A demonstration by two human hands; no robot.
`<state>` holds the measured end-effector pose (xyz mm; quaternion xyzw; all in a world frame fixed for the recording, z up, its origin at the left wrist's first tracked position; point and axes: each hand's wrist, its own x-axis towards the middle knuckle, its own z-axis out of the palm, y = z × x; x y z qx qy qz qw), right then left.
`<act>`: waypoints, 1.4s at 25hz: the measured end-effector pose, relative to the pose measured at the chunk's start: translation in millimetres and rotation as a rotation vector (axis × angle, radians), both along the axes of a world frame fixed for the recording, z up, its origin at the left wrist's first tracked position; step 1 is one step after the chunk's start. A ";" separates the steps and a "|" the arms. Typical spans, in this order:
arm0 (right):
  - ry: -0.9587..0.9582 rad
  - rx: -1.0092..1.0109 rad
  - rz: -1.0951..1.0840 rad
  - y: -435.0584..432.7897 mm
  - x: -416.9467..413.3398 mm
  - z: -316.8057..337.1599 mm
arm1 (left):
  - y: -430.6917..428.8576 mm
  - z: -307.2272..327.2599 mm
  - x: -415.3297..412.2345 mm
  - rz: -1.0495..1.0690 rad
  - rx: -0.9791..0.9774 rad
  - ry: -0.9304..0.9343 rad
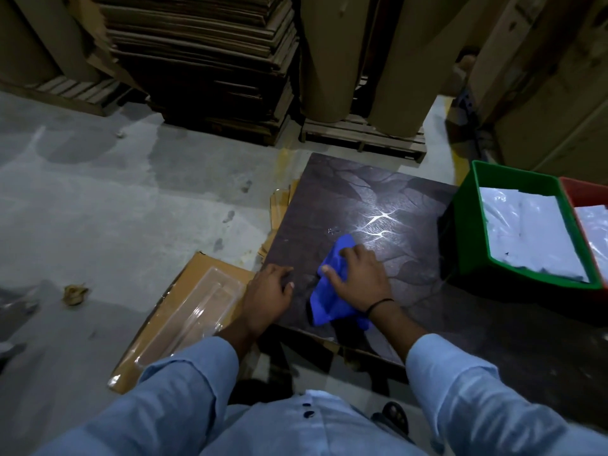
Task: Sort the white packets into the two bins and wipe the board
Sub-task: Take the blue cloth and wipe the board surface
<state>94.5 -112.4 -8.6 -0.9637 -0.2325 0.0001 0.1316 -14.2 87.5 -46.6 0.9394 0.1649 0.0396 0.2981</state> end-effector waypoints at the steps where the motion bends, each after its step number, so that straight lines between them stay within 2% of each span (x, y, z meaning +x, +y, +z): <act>1: 0.072 -0.101 0.016 9.1 -12.2 -2.2 | -2.3 -1.5 -1.4 -0.002 -0.009 0.003; 3: 0.187 -0.327 -0.004 20.0 -31.6 -11.8 | -6.3 -3.5 -4.3 -0.006 -0.023 0.001; 4: 0.179 -0.405 -0.011 20.8 -35.6 -14.1 | -7.3 -3.8 -5.4 -0.008 -0.023 0.003; 6: 0.148 -0.375 -0.015 17.6 -29.7 -13.4 | -7.2 -4.5 -7.4 -0.013 -0.013 0.010; 7: 0.190 -0.236 -0.032 15.7 -22.8 -9.8 | -6.2 -5.1 -8.4 -0.013 -0.013 0.009; 10: 0.482 0.536 -0.219 8.6 1.2 5.3 | -3.2 -4.3 -10.3 -0.002 -0.033 -0.012; 11: 0.534 0.721 -0.312 3.5 7.9 8.4 | -2.6 -3.4 -10.2 0.009 -0.039 -0.014; 12: 0.572 0.789 -0.399 -5.3 17.7 5.2 | -2.4 -2.3 -9.5 0.021 -0.041 -0.011; 14: 0.567 0.623 -0.495 -25.5 28.4 0.5 | -3.0 -2.3 -9.0 0.032 -0.036 -0.004; 16: 0.439 0.407 -0.509 -45.4 30.7 -6.6 | -4.9 -5.6 -10.7 0.025 -0.040 -0.010; 17: 0.375 0.371 -0.499 -48.8 28.3 -6.7 | -6.1 -7.1 -12.0 0.024 -0.046 -0.013; 19: 0.317 0.372 -0.422 -40.4 21.8 -0.7 | -7.5 -10.7 -13.9 0.029 -0.044 -0.004; 21: 0.461 0.474 -0.312 -21.1 8.2 5.2 | -7.6 -14.0 -13.6 0.031 -0.032 0.009; 22: 0.460 0.509 -0.267 -15.2 2.4 2.4 | -7.8 -14.7 -13.0 0.031 -0.031 0.010; 23: 0.373 0.497 -0.210 -10.6 -2.3 1.4 | -7.4 -14.9 -12.2 0.032 -0.034 0.008; 25: 0.150 0.373 -0.132 -6.4 -6.1 -6.5 | -6.0 -15.0 -12.1 0.037 -0.038 0.003; 26: 0.120 0.301 -0.099 -5.0 -6.6 -11.7 | -4.8 -15.3 -12.5 0.038 -0.036 0.007; 29: 0.219 0.002 0.064 -0.7 -18.9 -34.5 | -2.6 -17.6 -12.7 0.021 -0.027 0.017; 31: 0.192 -0.196 0.173 -1.8 -28.7 -51.9 | -1.2 -18.4 -11.9 0.022 -0.032 0.020; 33: 0.121 -0.164 0.156 -1.9 -25.9 -44.3 | -0.2 -19.1 -11.6 0.026 -0.036 0.011; 35: 0.027 0.049 0.055 2.7 -10.2 -30.7 | 1.7 -21.7 -10.9 0.028 -0.026 0.009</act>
